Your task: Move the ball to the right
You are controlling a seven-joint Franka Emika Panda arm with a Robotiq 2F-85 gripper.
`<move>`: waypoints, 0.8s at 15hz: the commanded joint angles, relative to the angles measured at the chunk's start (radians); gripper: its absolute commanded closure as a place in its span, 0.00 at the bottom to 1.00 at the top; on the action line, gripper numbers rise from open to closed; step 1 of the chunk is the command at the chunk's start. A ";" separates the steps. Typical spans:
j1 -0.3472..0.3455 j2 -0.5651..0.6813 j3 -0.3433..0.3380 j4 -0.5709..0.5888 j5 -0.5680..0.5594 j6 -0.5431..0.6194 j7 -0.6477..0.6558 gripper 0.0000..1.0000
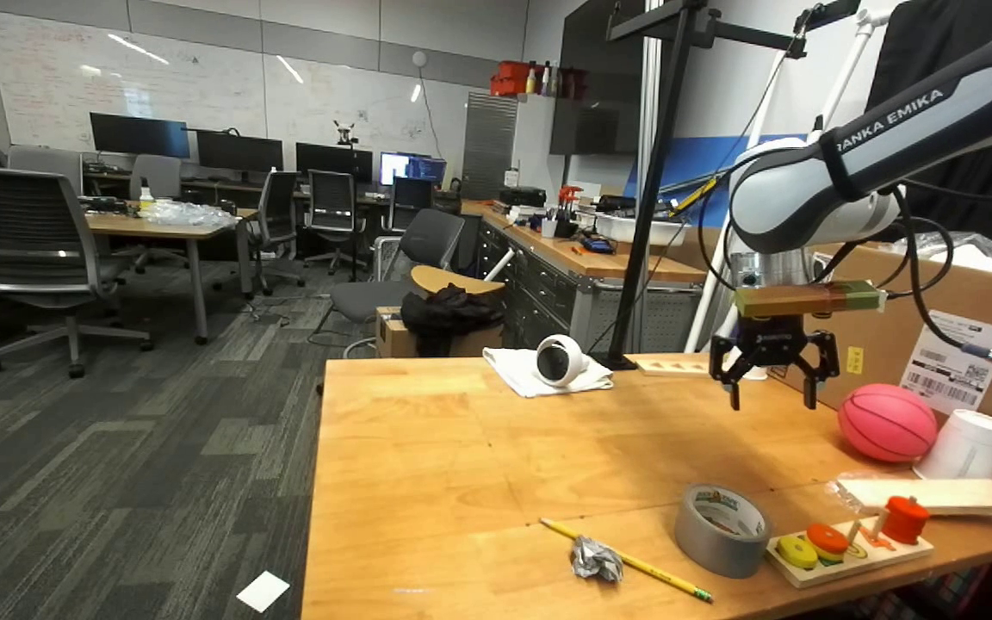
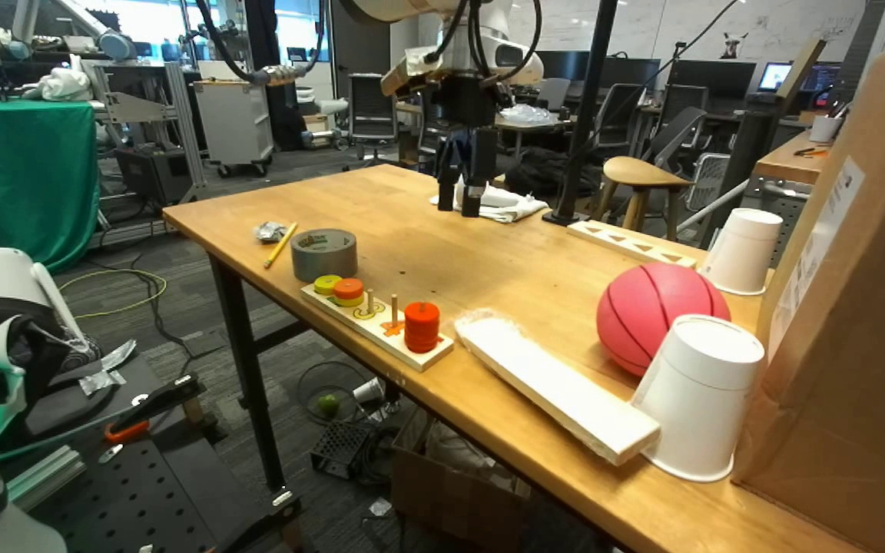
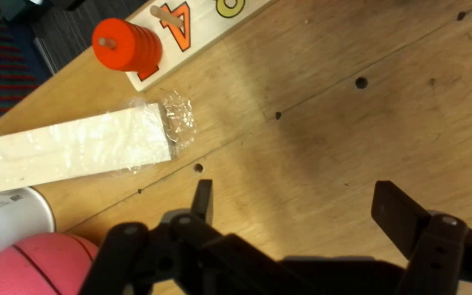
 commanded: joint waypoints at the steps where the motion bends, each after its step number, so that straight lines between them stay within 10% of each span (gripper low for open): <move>1: -0.002 0.039 -0.037 0.057 -0.034 -0.090 0.033 0.00; 12: -0.058 0.170 -0.139 0.105 -0.128 -0.067 0.019 0.00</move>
